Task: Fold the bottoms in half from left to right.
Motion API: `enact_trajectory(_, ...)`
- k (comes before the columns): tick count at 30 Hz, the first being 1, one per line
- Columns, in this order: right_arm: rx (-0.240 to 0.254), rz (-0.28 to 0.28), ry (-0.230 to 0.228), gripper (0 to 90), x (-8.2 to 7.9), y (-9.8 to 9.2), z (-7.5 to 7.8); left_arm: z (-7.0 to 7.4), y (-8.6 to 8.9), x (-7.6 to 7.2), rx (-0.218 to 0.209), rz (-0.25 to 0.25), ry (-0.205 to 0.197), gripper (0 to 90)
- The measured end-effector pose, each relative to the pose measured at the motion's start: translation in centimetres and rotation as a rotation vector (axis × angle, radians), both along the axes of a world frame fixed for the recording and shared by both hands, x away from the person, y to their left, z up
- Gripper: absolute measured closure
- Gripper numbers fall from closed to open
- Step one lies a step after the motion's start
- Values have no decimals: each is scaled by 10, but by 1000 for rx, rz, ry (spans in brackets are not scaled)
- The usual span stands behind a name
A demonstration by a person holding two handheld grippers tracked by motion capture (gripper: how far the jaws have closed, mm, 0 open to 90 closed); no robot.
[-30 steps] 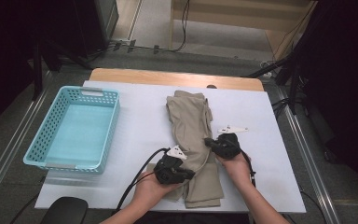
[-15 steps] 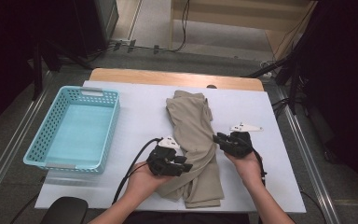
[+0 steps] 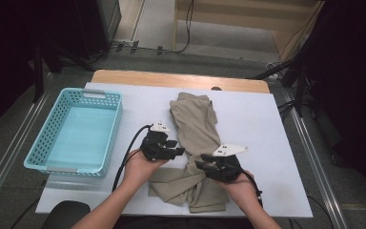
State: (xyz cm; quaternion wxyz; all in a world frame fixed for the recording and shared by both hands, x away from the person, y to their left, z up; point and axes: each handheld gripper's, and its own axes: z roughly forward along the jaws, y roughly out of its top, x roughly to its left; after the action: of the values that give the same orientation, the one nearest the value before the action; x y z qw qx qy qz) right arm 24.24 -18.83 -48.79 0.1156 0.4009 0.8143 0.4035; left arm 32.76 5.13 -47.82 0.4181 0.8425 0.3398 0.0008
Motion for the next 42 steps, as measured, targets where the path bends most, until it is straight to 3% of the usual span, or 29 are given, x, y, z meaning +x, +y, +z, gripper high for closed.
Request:
enact_trajectory(1,-7,27,2,543,-4,9,-4,-6,-3,10,20,18,-14,503)
enact_trajectory(2,-10,34,1,525,-5,11,-6,-6,-3,10,20,18,-14,503)
enact_trajectory(3,-11,38,9,512,-6,14,-8,-11,-6,21,38,27,-4,502)
enact_trajectory(8,-48,51,33,471,-5,22,-19,-27,-15,41,69,59,28,505)
enact_trajectory(9,-69,47,51,496,-3,23,-25,-33,-17,49,71,80,54,523)
enact_trajectory(10,-77,47,63,530,-3,23,-27,-33,-17,49,71,80,54,551)
enact_trajectory(11,-78,47,66,619,-2,22,-30,-35,-17,54,47,104,55,609)
enact_trajectory(13,-58,53,99,783,-2,21,-27,-36,-18,59,42,98,100,771)
enact_trajectory(15,-39,64,128,826,-3,21,-21,-34,-19,61,54,85,91,889)
enact_trajectory(18,-16,90,114,830,-9,20,-12,-28,-19,65,50,88,92,896)
enact_trajectory(21,2,107,112,830,-15,17,-5,-13,-14,72,43,112,64,897)
enact_trajectory(24,3,104,107,837,-20,12,0,-8,-14,74,43,115,46,894)
enact_trajectory(25,6,104,109,834,-22,10,1,-5,-15,74,57,107,31,892)
enact_trajectory(28,24,104,113,767,-24,4,2,-5,-17,72,45,101,43,781)
enact_trajectory(30,54,99,92,663,-28,-6,6,-4,-16,68,48,95,29,681)
enact_trajectory(32,65,85,48,626,-30,-16,10,-2,-14,64,33,90,29,614)
enact_trajectory(33,65,85,48,626,-30,-16,10,-1,-13,62,34,87,24,614)
enact_trajectory(35,74,28,2,609,-28,-31,13,-1,-10,55,32,78,17,526)
enact_trajectory(40,62,-41,10,593,-15,-44,6,-3,-7,43,41,61,7,457)
enact_trajectory(42,32,-78,11,562,-6,-48,-2,-5,-6,36,38,57,5,433)
